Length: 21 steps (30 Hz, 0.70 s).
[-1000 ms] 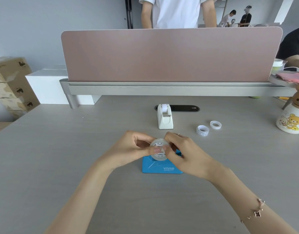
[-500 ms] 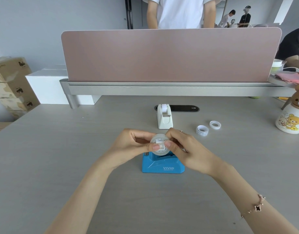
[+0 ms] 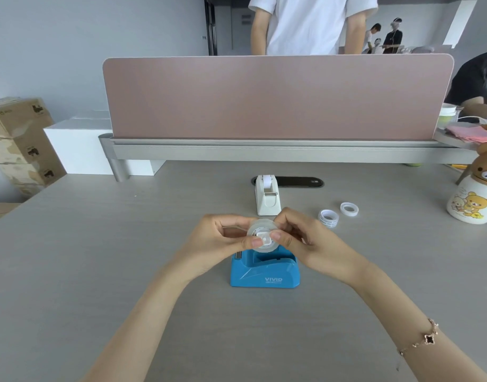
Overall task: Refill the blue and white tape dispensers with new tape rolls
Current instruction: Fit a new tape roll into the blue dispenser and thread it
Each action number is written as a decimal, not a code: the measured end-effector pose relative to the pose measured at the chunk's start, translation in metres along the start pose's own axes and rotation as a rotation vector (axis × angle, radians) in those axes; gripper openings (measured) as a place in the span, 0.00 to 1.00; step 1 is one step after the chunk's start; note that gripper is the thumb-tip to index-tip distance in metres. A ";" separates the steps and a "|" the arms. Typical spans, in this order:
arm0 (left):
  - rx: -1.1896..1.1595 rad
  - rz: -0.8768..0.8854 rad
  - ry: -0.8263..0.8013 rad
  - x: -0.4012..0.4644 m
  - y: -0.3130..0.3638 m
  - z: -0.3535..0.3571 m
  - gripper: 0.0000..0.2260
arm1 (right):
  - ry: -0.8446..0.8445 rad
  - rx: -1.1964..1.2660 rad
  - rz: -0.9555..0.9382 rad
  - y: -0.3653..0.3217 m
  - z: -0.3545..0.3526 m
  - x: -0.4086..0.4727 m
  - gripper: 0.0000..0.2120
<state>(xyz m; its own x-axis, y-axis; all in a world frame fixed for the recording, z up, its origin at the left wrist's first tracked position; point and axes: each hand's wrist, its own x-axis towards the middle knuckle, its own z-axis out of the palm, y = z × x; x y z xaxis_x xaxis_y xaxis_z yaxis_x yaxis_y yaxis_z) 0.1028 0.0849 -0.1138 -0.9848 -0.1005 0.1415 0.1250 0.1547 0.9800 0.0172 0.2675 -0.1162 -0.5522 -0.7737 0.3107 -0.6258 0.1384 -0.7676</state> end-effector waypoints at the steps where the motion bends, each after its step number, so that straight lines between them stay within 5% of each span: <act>1: 0.009 -0.009 -0.003 0.000 -0.001 0.001 0.17 | 0.006 -0.018 0.012 0.001 -0.002 0.000 0.06; 21: 0.238 -0.003 0.148 0.006 -0.014 0.004 0.06 | 0.105 -0.092 0.088 0.011 -0.011 0.000 0.04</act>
<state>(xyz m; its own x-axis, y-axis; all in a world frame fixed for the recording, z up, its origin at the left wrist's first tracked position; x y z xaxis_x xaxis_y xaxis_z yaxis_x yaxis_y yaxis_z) 0.0947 0.0860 -0.1277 -0.9545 -0.2412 0.1751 0.0736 0.3787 0.9226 0.0046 0.2753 -0.1182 -0.6585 -0.6880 0.3050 -0.6175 0.2622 -0.7415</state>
